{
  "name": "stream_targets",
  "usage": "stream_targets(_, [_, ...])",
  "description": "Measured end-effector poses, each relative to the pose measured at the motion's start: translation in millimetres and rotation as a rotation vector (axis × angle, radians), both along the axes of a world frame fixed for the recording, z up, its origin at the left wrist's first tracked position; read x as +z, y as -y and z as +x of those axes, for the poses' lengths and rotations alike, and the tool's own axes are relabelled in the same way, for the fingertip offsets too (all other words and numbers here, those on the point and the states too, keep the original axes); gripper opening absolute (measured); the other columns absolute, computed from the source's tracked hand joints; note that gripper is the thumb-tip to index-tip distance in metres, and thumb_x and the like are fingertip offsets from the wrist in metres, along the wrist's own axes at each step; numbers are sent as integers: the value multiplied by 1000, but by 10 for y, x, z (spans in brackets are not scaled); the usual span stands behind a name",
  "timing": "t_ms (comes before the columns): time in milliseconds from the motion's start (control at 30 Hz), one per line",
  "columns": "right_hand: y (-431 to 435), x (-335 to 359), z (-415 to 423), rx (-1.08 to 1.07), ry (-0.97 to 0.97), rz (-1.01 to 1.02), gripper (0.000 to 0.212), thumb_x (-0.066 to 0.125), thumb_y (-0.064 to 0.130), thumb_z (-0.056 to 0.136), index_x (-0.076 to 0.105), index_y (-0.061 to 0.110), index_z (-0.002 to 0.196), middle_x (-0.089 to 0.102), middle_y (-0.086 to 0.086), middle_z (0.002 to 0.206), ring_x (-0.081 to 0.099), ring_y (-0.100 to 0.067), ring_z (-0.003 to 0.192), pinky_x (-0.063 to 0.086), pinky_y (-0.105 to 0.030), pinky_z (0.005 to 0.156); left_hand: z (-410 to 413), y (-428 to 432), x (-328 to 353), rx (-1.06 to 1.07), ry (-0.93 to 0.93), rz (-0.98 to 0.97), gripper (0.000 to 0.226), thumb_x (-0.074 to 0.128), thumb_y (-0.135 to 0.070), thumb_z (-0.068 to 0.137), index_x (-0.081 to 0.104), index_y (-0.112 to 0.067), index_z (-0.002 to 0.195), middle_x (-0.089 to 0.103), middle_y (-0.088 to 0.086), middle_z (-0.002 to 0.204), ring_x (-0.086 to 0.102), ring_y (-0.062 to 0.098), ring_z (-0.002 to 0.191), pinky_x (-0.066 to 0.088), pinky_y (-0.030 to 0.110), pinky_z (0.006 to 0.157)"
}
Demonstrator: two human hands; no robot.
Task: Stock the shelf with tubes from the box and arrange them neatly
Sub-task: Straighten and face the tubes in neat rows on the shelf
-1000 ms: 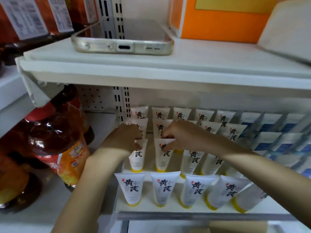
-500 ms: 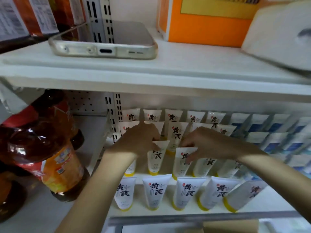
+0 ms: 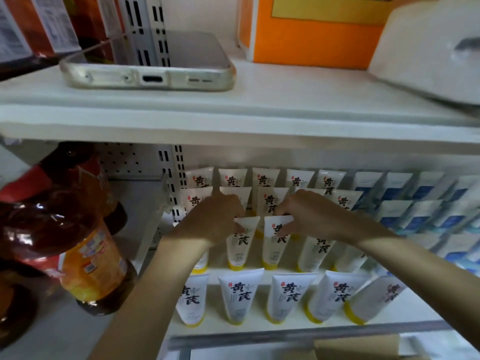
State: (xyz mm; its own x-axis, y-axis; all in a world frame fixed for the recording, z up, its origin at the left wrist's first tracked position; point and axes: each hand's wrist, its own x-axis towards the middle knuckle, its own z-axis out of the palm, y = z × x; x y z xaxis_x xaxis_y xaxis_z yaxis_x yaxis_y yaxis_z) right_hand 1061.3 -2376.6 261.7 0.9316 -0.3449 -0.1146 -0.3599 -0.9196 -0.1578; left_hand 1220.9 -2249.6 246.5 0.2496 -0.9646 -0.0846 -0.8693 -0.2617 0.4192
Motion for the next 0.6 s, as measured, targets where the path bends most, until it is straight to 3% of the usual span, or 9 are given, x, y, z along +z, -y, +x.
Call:
stream_targets(233, [15, 5, 40, 6, -10, 16, 21, 71, 34, 81, 71, 19, 96, 64, 2, 76, 47, 0, 59, 32, -20, 53, 5, -2, 18, -26, 22, 15, 28, 67, -29, 84, 65, -14, 108, 62, -1, 104, 58, 19, 95, 39, 25, 70])
stream_targets(367, [21, -24, 22, -2, -38, 47, 27, 71, 38, 80, 69, 20, 100, 68, -2, 84, 59, -12, 71, 42, -25, 60, -1, -3, 99, -78, 9, 58, 27, 65, -33, 86, 66, -12, 103, 57, -9, 83, 61, 19, 87, 39, 21, 61])
stream_targets(467, [82, 25, -78, -12, -34, 104, 31, 71, 41, 78, 69, 22, 103, 69, 4, 95, 62, -8, 80, 48, -26, 69, -30, 19, 184, -76, 18, 39, 36, 67, -34, 84, 64, -13, 114, 64, 0, 106, 60, 14, 79, 49, 29, 75])
stream_targets(533, [170, 134, -184, -28, 13, 171, 33, 75, 39, 75, 71, 25, 104, 70, 11, 101, 63, -1, 87, 52, -26, 79, -79, 65, 217, -103, 37, 31, 27, 68, -31, 84, 68, -13, 104, 66, 4, 104, 62, 18, 91, 49, 30, 79])
stream_targets(600, [267, 263, -321, -88, 62, 224, 38, 79, 33, 72, 71, 22, 107, 70, 11, 103, 63, 2, 91, 50, -16, 79, -151, 124, 224, -142, 49, 22, 17, 68, -34, 82, 67, -18, 86, 63, 3, 92, 61, 21, 94, 47, 31, 76])
